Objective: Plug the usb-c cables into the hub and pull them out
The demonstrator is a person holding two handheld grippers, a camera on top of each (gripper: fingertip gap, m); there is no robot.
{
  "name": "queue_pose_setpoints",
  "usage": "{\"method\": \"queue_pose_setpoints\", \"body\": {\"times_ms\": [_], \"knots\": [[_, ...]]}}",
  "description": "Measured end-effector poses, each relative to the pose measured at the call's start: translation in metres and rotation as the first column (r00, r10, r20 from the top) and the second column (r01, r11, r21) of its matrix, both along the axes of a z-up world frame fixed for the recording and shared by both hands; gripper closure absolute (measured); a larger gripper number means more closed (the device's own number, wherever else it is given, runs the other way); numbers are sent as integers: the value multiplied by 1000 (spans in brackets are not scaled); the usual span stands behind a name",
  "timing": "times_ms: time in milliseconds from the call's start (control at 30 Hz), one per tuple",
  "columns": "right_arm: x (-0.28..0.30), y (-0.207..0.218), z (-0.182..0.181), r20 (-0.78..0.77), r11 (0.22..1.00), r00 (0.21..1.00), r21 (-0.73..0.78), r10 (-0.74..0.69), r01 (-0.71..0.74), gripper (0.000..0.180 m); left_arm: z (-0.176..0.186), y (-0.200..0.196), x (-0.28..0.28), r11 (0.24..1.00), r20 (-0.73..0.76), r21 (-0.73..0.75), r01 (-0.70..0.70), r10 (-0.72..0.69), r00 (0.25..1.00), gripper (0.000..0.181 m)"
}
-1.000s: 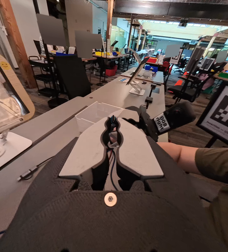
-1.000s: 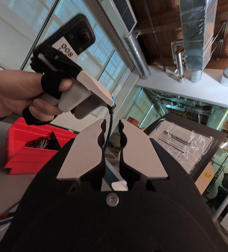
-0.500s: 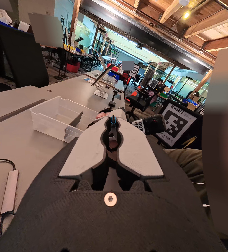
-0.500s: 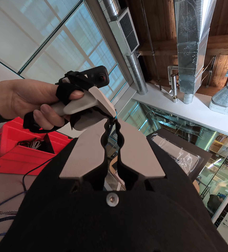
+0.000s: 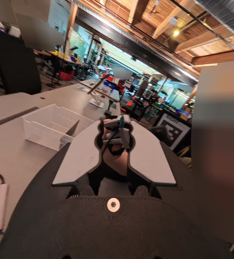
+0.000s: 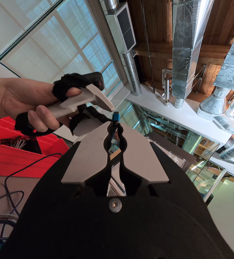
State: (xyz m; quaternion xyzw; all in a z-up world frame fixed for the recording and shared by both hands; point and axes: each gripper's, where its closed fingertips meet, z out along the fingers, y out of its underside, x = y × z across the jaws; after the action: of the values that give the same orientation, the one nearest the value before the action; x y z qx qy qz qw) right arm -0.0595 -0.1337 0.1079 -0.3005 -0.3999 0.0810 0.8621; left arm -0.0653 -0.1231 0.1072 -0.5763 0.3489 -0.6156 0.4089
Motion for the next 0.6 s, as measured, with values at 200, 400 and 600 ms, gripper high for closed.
{"method": "queue_pose_setpoints", "body": {"times_ms": [200,400,600], "knots": [[21,-2,18,33,1000,999,-11,19,-18,174,-9,57,-40,924,-79,156,-349,364,928,130],[32,-15,18,225,997,972,-1,70,-71,174,-93,103,-30,882,-422,227,-412,470,775,141],[41,-35,19,339,991,932,-31,130,-127,173,-200,125,6,922,-695,208,-327,375,613,143]]}}
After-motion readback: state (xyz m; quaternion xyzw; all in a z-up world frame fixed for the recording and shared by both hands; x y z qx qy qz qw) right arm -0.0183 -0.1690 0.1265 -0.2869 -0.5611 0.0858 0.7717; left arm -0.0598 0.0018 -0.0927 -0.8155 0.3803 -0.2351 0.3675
